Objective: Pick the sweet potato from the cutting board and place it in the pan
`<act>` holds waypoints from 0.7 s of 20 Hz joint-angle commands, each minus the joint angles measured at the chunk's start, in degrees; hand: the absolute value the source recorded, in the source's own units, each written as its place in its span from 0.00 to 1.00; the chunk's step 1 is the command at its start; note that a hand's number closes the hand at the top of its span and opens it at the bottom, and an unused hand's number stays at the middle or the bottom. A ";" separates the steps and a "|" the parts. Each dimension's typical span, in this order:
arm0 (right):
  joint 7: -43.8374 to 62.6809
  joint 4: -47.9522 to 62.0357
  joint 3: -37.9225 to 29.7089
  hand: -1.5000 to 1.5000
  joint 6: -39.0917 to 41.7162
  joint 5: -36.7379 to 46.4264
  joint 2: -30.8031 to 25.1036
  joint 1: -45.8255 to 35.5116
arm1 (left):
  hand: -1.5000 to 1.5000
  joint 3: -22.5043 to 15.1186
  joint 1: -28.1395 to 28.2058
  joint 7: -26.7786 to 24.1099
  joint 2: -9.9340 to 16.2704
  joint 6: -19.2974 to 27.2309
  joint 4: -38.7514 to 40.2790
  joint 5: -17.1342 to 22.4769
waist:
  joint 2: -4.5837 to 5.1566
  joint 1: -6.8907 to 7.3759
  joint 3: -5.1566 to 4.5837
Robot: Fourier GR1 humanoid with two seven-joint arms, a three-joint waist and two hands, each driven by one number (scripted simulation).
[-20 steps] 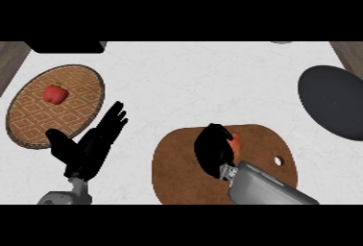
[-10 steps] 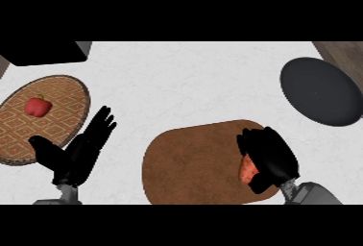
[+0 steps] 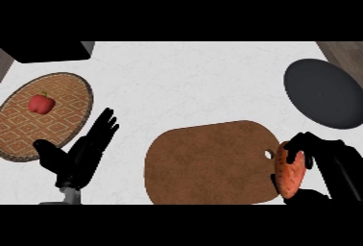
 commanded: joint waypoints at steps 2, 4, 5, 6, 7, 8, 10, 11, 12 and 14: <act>-7.35 -2.77 -11.71 1.00 -2.15 -17.77 0.50 7.11 | 0.50 -2.79 -0.43 1.78 -1.85 0.95 -1.17 -1.24 | 0.48 1.97 0.03; -12.26 -1.28 -16.56 1.00 -1.75 -22.58 -0.43 12.20 | 0.50 -1.15 -0.16 0.85 0.20 -1.34 -0.60 -0.23 | 0.50 2.36 -0.03; -8.28 -0.67 -19.56 1.00 2.06 -27.59 -0.78 6.48 | 0.50 -0.38 -0.52 1.20 0.87 -2.89 -0.30 1.32 | 0.64 3.23 -0.09; -14.39 4.86 -21.35 1.00 1.54 -30.08 -0.62 7.48 | 0.50 -3.83 -1.67 2.08 -2.67 1.64 -2.01 -2.43 | 0.65 3.21 0.00; -17.50 7.14 -22.29 1.00 1.02 -29.29 -0.01 8.46 | 0.50 -2.01 -3.52 -0.43 -2.01 -0.81 4.59 -1.49 | 0.77 3.19 -0.09; -15.57 11.95 -21.35 1.00 1.33 -28.31 1.01 1.99 | 0.50 -3.19 -0.96 3.72 -1.07 0.30 -4.54 -1.62 | 0.72 4.44 -0.08; -20.48 17.27 -26.01 1.00 2.30 -27.49 -1.63 0.78 | 0.50 -0.29 -5.45 -0.16 -1.83 -1.36 4.66 -0.47 | 0.80 3.97 -0.13; -18.21 19.20 -25.60 1.00 1.64 -24.73 -2.13 -3.42 | 0.50 -1.68 -2.31 1.82 -0.77 -1.49 0.32 -1.31 | 0.77 4.44 -0.13; -24.06 24.74 -27.94 1.00 1.99 -25.36 -4.26 -3.03 | 0.50 -2.18 -4.74 4.37 -1.94 0.10 -0.55 -1.15 | 0.82 4.44 -0.08; -27.18 31.08 -25.44 1.00 -2.25 -20.23 -1.32 -5.96 | 0.50 -1.59 -6.49 2.69 -2.68 0.39 1.84 -1.84 | 0.87 4.55 -0.10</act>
